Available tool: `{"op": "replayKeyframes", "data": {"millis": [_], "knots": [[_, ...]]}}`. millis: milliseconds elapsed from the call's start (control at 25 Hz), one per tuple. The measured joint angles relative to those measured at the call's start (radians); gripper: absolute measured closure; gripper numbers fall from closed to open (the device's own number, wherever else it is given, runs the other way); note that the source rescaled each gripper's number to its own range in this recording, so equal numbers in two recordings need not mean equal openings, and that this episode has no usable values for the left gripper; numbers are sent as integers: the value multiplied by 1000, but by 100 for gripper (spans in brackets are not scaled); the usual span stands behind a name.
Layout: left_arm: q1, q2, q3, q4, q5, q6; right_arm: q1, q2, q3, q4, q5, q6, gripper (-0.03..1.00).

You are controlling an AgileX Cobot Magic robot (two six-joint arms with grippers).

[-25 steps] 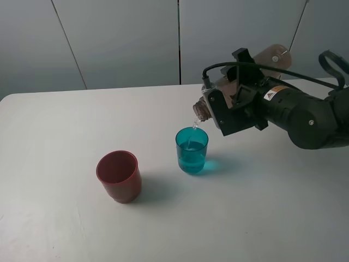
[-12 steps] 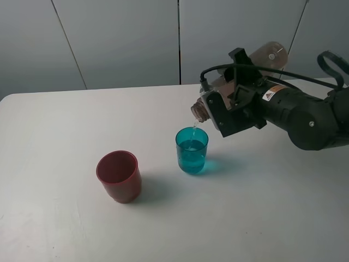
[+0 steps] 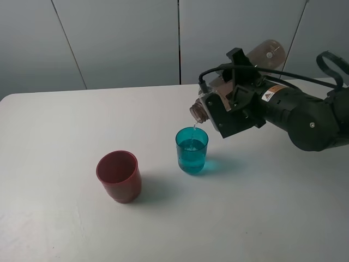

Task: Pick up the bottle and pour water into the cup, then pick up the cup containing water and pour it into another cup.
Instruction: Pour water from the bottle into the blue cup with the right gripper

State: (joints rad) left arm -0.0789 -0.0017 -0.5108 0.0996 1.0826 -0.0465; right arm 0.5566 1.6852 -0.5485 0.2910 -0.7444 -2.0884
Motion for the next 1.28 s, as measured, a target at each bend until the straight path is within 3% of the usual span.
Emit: {"op": "replayKeyframes", "data": {"millis": [1280], "knots": [[0, 0, 0, 0, 0, 0, 0, 0, 15, -18, 24, -2, 96]]}}
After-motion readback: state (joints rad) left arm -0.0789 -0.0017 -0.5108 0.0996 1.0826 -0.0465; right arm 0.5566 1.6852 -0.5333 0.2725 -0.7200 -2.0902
